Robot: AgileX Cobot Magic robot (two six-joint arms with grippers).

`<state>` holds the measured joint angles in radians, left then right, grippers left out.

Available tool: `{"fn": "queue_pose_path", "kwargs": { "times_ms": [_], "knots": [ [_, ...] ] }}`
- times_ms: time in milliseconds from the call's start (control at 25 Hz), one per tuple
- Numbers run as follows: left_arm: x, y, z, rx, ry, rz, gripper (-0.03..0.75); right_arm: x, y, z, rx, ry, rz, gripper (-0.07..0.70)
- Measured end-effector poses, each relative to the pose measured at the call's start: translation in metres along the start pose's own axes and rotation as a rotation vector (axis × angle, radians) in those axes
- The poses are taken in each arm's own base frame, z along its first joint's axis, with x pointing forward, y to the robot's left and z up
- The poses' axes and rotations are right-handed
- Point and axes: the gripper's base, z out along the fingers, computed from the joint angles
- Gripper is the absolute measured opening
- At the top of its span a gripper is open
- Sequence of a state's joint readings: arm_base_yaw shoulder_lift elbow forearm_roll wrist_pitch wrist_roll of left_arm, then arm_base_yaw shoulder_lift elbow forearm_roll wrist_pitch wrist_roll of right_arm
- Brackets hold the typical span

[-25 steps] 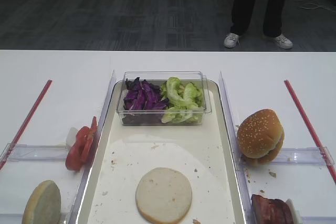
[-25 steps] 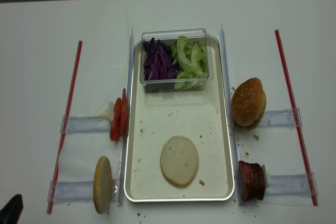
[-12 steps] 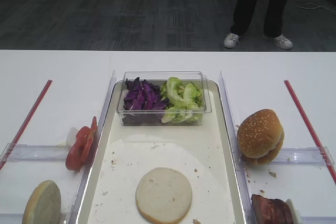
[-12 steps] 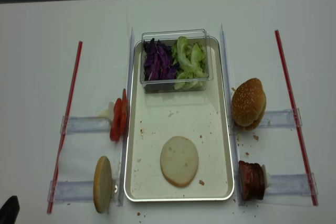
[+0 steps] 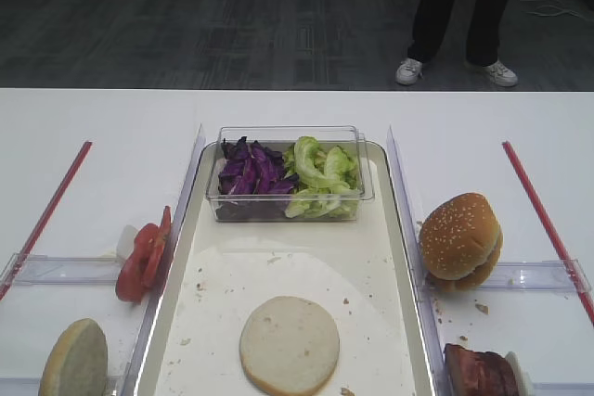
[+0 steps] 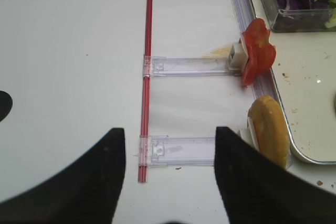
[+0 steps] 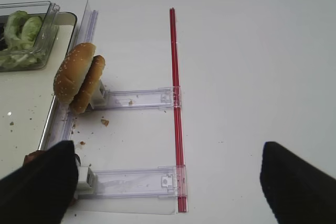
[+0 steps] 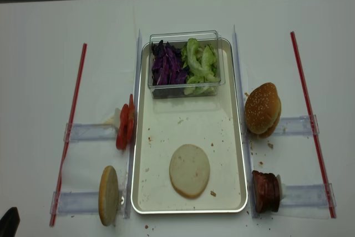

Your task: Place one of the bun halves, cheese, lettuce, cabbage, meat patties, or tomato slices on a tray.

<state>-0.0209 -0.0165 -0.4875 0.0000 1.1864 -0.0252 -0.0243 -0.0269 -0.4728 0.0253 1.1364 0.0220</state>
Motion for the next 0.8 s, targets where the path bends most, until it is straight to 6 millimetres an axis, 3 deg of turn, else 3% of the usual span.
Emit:
{"fn": "queue_pose_path", "kwargs": {
  "times_ms": [800],
  "knots": [
    [0.0,0.0,0.0,0.0,0.0,-0.023,0.363,0.0,0.0,0.0,0.0,0.0,-0.004,0.692]
  ]
}}
